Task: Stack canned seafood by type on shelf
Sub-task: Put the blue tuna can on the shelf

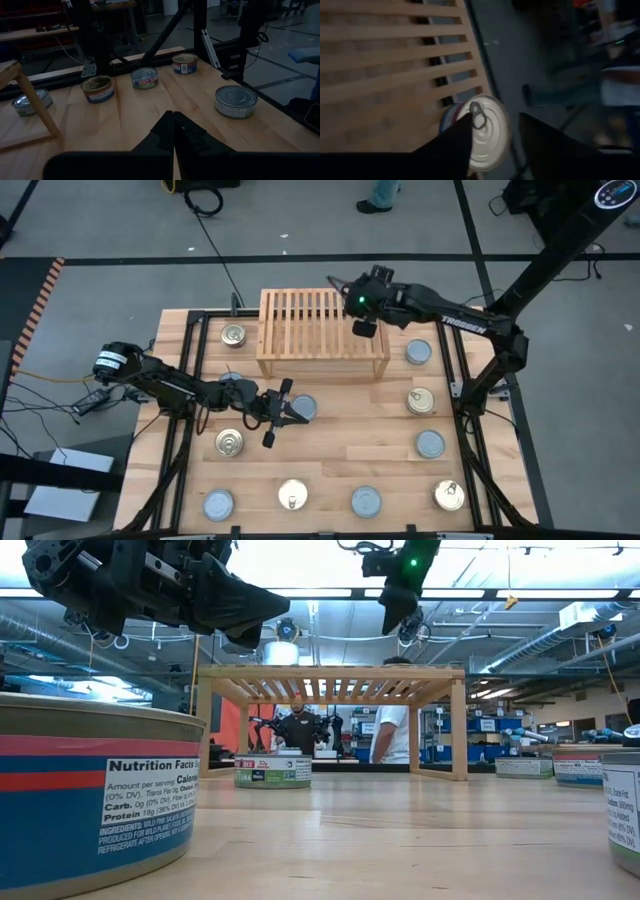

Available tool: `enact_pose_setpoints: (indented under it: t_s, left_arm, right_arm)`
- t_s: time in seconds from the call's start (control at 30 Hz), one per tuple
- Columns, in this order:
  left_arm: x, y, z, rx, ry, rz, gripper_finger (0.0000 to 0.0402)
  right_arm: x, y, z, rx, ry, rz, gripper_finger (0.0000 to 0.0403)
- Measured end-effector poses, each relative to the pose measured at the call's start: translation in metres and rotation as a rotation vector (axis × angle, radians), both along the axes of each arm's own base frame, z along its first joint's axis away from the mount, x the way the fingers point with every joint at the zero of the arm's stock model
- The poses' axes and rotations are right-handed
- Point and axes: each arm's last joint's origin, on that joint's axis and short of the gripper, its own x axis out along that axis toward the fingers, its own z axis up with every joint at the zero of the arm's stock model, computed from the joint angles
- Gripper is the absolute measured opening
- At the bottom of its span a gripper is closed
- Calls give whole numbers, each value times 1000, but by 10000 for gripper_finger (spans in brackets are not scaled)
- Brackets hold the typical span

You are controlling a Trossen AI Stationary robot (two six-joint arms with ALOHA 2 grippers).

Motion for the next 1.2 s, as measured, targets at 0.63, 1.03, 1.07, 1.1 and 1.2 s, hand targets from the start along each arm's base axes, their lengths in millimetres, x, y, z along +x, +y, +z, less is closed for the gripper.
enact_pose_setpoints:
  t_s: [0.63, 1.03, 1.07, 1.1, 1.2]
  left_arm:
    - [0, 0, 0, -1, 0, 1, 8]
    - [0, 0, 0, -1, 0, 0, 8]
    - [0, 0, 0, -1, 0, 1, 8]
    - [0, 0, 0, -1, 0, 0, 8]
    - [0, 0, 0, -1, 0, 0, 8]
  right_arm:
    - [-43, -72, -15, 478, -230, -99, 9]
    - [-53, -85, -35, 511, -224, -139, 8]
    - [-52, -85, -35, 506, -229, -138, 8]
    - [-52, -86, -35, 504, -233, -137, 8]
    - [-52, -88, -35, 498, -242, -142, 8]
